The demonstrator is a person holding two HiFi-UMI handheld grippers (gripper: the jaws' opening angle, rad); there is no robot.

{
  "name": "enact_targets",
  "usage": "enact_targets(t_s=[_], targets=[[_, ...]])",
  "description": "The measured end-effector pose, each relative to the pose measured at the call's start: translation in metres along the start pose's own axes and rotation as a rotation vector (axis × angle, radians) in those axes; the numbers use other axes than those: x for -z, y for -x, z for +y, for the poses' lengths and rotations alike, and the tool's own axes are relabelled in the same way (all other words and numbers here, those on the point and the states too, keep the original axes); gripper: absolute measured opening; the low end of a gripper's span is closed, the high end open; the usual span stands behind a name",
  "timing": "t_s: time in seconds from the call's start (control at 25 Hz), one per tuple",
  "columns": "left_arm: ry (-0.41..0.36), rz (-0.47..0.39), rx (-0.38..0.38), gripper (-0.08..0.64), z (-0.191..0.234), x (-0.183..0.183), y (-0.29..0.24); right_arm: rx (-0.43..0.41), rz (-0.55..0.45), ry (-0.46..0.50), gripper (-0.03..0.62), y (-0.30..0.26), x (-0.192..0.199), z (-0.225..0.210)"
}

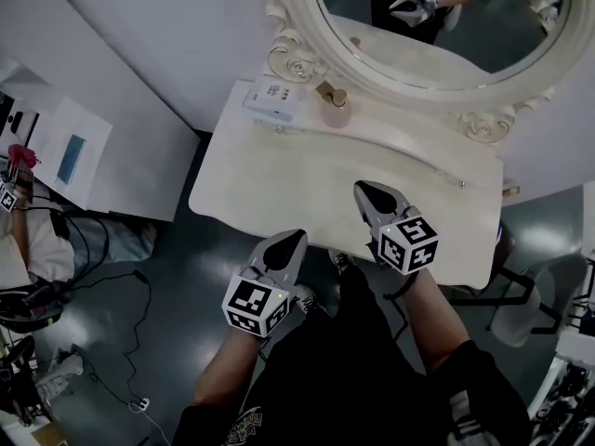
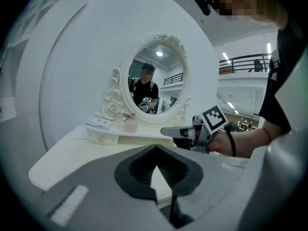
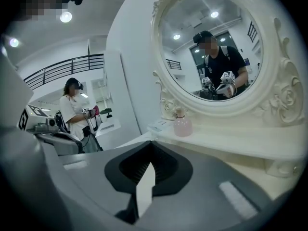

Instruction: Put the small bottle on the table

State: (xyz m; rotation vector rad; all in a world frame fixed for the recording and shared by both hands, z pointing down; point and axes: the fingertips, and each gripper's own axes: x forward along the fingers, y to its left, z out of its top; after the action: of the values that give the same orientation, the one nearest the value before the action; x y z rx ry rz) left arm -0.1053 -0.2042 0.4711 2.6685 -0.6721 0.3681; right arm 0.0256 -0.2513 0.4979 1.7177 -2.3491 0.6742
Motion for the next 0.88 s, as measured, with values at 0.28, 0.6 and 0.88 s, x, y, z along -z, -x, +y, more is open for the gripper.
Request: enact_targets(t_s=[0.28,0.6,0.88], targets=[[-0.017,0.020,0.039,0.000,-0.018,0.019,0.029,0.004,-0.001,-0.017,0.028,0.034,0.026,0.038],[-0.026,0.017,0.060,0.000,-0.043,0.024,0.042,0.002,0.012,-0.003,0.028,0.075,0.037,0.065],[-0.003,-0.001,0.027,0.000,-0.068,0.022,0.035,-0.058,0.034,0.012,0.028,0.101,0.037,0.066]])
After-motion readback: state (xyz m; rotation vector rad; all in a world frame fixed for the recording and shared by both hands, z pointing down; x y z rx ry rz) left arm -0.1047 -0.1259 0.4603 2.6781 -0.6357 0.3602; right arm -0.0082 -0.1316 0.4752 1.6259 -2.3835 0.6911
